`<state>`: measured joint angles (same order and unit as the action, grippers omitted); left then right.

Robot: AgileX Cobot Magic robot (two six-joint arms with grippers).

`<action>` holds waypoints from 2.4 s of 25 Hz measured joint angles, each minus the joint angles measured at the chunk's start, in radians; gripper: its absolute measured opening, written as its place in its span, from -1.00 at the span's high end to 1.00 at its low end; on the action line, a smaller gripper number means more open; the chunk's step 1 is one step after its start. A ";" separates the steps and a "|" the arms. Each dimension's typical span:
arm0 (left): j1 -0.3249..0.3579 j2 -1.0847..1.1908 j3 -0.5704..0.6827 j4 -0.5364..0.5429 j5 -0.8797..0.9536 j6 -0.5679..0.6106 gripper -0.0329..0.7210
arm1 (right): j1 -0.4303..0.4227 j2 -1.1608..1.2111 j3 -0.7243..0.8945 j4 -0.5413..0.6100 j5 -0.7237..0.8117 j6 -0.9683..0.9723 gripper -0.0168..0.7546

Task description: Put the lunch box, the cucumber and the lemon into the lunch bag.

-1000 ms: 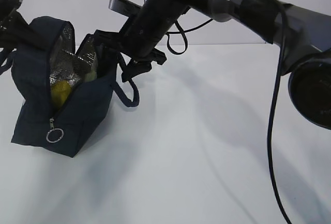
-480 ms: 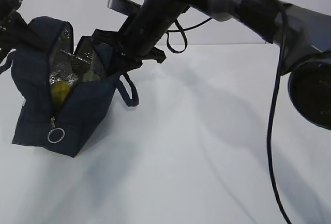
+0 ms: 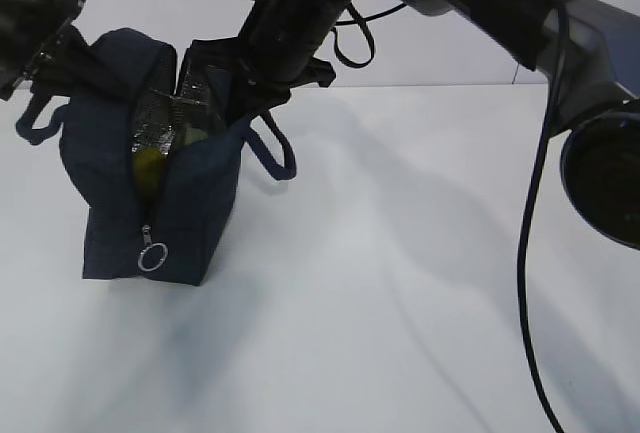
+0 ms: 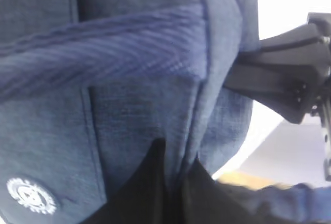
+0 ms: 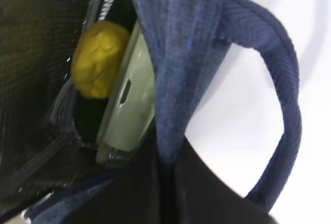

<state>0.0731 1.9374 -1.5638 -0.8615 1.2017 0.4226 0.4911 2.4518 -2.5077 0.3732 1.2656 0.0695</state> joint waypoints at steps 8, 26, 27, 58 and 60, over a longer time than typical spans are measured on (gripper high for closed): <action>-0.088 0.000 0.000 -0.146 -0.013 -0.002 0.95 | 0.000 -0.099 0.033 -0.194 0.010 0.003 0.95; -0.217 0.018 0.000 -0.296 -0.043 -0.038 0.95 | -0.002 -0.418 0.493 -0.451 0.004 0.061 0.95; -0.218 0.031 0.000 -0.309 -0.037 -0.040 0.95 | -0.002 -0.424 0.506 -0.458 0.002 0.063 0.95; -0.175 0.109 0.000 -0.349 -0.015 -0.045 -0.04 | -0.004 -0.461 0.564 -0.468 -0.013 0.069 -0.19; -0.154 0.091 0.000 -0.349 -0.015 -0.049 -0.04 | -0.004 -0.487 0.564 -0.468 -0.013 0.069 -0.20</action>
<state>-0.0807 2.0279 -1.5638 -1.2105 1.1865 0.3740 0.4876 1.9644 -1.9434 -0.0950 1.2526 0.1385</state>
